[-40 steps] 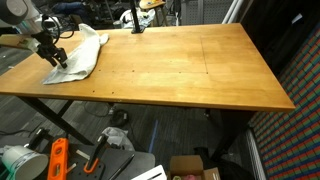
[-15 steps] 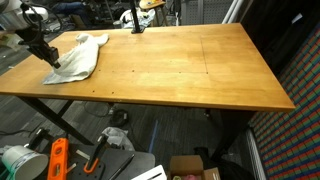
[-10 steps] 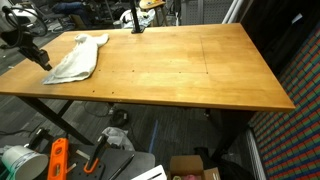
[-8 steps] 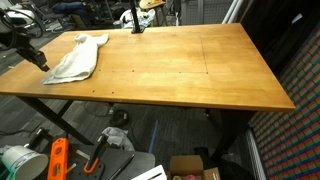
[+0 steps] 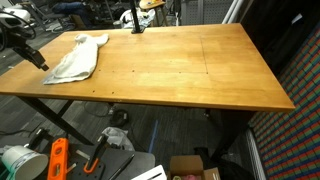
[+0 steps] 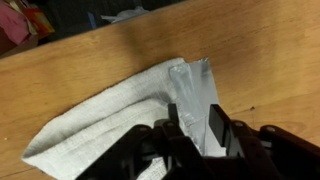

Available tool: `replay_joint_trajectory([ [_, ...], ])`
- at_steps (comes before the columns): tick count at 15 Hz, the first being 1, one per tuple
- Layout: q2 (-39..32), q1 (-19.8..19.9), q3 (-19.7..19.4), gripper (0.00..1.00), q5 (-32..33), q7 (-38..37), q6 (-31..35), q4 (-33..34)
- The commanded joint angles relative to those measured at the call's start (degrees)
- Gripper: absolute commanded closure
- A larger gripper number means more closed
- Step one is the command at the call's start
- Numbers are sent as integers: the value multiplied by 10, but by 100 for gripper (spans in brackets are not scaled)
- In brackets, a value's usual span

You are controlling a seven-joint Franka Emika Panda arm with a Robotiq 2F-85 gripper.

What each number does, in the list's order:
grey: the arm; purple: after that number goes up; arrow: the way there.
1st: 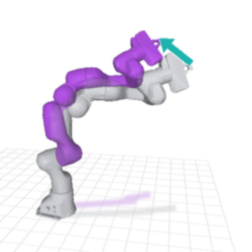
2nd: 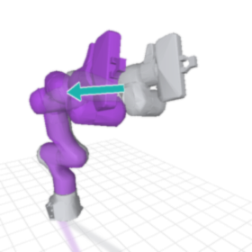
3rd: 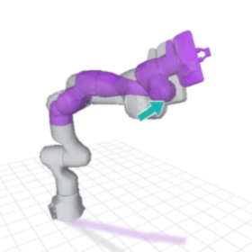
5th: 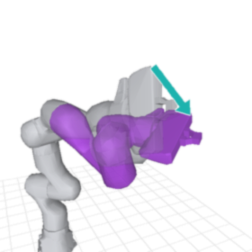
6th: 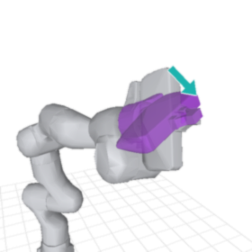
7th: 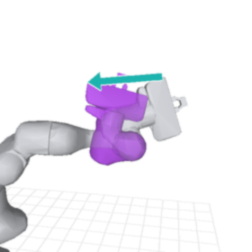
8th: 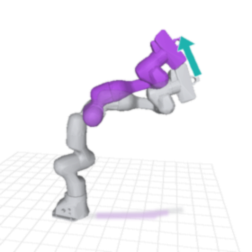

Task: Fold the towel on the table.

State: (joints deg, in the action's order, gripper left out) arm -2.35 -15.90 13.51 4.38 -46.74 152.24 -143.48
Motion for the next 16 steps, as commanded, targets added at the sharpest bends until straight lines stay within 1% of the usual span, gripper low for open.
replay_joint_trajectory([
  [1, -3, 10, -16, 27, 56, -28, -11, 28],
  [2, -9, 13, -19, 20, 60, -25, -14, 35],
  [4, -26, 16, -25, 5, 69, -10, -42, 52],
  [5, -36, 16, -26, 1, 66, 2, -56, 59],
  [9, -75, 15, -30, 0, 54, 50, -82, 83],
  [12, -97, 11, -39, 0, 59, 66, -63, 92],
  [13, -103, 9, -45, 19, 66, 66, -56, 94],
  [16, -116, 6, -55, 41, 68, 78, -52, 102],
])
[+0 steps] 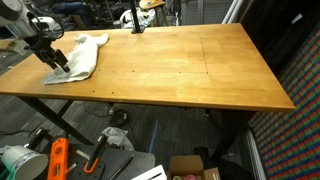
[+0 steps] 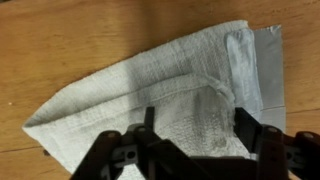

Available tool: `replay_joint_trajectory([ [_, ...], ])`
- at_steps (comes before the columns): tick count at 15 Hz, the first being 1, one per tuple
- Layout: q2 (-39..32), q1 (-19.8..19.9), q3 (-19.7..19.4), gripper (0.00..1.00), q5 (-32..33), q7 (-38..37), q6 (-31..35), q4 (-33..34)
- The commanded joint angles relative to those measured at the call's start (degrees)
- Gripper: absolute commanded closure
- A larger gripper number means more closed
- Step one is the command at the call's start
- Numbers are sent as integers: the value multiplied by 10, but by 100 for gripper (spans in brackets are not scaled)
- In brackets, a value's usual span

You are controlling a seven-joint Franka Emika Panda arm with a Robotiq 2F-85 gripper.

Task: Fold the towel on the table.

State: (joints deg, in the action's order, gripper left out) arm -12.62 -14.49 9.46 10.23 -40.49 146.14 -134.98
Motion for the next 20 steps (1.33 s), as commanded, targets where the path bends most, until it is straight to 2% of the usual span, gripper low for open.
replay_joint_trajectory([
  [1, -15, -7, -16, 51, 4, 24, 5, 19],
  [5, -17, -5, -19, 80, -9, 49, -12, 27],
  [8, -13, -2, -16, 90, -24, 70, -36, 34],
  [14, 14, 5, -13, 83, -53, 108, -105, 30],
  [15, 23, 8, -10, 85, -67, 120, -116, 25],
  [18, 39, 12, 2, 84, -136, 150, -138, 17],
  [20, 42, 12, 11, 85, -198, 160, -125, 11],
])
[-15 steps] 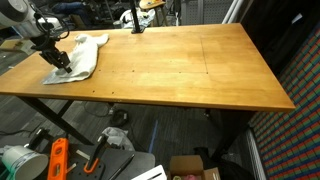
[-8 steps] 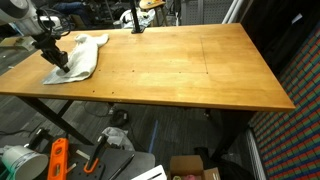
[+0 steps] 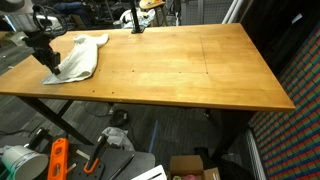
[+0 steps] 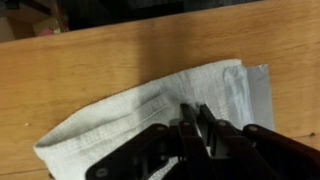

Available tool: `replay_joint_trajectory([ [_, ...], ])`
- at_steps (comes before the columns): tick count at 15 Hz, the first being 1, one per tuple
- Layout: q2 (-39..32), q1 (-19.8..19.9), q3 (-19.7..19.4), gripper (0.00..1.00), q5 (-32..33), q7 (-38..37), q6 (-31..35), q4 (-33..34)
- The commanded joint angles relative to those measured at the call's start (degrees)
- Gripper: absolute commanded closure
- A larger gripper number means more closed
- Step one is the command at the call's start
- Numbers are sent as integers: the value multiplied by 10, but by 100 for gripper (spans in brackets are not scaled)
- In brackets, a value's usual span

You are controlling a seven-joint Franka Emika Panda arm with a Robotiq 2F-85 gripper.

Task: Fold the towel on the table.

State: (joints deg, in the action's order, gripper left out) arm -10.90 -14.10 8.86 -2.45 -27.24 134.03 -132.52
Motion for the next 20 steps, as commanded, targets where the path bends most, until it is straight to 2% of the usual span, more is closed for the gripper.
replay_joint_trajectory([
  [1, 24, 7, 22, 86, -100, 27, 13, -17],
  [4, 16, 0, 34, 84, -161, 19, 25, -14],
  [6, 11, -4, 37, 84, -168, 14, 47, -14],
  [7, 11, -11, 32, 58, -127, 12, 63, -19],
  [8, 11, -13, 29, 58, -106, 17, 88, -26],
  [9, 12, -14, 24, 53, -79, 16, 105, -32],
  [12, 14, -14, 12, 31, -12, 7, 144, -52],
  [16, 20, -16, -11, 1, 89, -10, 144, -73],
  [18, 18, -15, -16, 0, 117, -12, 138, -76],
  [20, 18, -12, -14, 0, 118, -2, 130, -78],
])
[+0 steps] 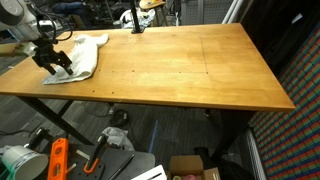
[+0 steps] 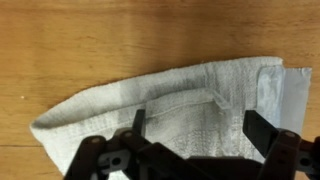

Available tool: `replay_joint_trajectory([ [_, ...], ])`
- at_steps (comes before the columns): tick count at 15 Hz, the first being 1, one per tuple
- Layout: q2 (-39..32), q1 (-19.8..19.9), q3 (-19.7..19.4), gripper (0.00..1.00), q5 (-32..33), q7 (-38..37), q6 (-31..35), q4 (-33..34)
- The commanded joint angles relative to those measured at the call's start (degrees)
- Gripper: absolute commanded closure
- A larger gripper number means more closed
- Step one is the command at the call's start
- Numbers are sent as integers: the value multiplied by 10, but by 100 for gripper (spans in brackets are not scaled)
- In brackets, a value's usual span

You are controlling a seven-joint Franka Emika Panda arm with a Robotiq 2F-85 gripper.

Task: Fold the towel on the table.

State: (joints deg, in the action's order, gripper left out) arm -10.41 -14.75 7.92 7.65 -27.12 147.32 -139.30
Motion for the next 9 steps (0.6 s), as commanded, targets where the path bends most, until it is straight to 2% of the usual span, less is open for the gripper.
replay_joint_trajectory([
  [1, 12, -5, -3, 0, 14, 0, -2, -13],
  [2, 13, -5, -2, 25, 11, 1, -2, -15],
  [4, 11, -4, 0, 27, 9, 4, -2, -17],
  [9, 15, -1, 6, 66, -6, 13, -4, -16],
])
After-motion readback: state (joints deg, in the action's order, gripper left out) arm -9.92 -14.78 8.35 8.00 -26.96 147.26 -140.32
